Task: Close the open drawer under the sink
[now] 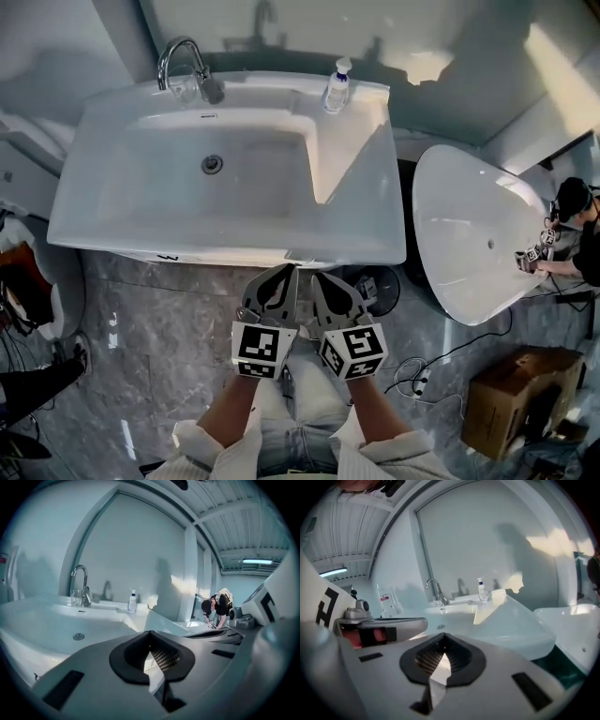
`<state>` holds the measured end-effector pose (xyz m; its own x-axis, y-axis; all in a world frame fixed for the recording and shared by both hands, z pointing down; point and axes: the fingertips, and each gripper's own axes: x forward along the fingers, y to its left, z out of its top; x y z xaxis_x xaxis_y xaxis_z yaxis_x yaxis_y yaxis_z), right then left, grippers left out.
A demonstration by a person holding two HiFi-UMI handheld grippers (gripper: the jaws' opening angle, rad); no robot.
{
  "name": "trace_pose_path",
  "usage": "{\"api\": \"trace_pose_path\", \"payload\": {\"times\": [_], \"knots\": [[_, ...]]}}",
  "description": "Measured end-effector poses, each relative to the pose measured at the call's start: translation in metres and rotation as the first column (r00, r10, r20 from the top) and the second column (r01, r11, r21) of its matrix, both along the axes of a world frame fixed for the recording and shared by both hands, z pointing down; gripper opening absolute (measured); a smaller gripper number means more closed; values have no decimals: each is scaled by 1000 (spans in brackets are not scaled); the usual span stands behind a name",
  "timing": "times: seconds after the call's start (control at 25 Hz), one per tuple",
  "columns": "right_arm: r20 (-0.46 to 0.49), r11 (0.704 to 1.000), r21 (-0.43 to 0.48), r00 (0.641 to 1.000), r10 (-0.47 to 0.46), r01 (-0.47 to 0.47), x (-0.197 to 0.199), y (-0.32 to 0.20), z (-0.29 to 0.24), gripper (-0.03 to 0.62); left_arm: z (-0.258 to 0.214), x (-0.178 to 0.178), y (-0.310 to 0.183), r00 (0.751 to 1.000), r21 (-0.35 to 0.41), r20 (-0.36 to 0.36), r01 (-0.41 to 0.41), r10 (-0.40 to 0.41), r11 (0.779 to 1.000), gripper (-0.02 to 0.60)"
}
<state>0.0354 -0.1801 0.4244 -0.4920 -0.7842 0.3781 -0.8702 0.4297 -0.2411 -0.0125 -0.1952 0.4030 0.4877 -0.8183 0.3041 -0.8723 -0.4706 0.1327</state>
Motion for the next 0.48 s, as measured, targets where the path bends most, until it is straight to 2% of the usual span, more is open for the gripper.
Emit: {"api": "trace_pose_path", "payload": {"times": [0.28,0.48], "knots": [[60,991,123,996,-62,55,4,-6,-90,11,-73,6,5,1000,73,-7,-4,4,997,15],[38,975,202,994,-104,95,10,-3,-145,11,-123,17,8,1000,138,-16,1,1,990,15]]}}
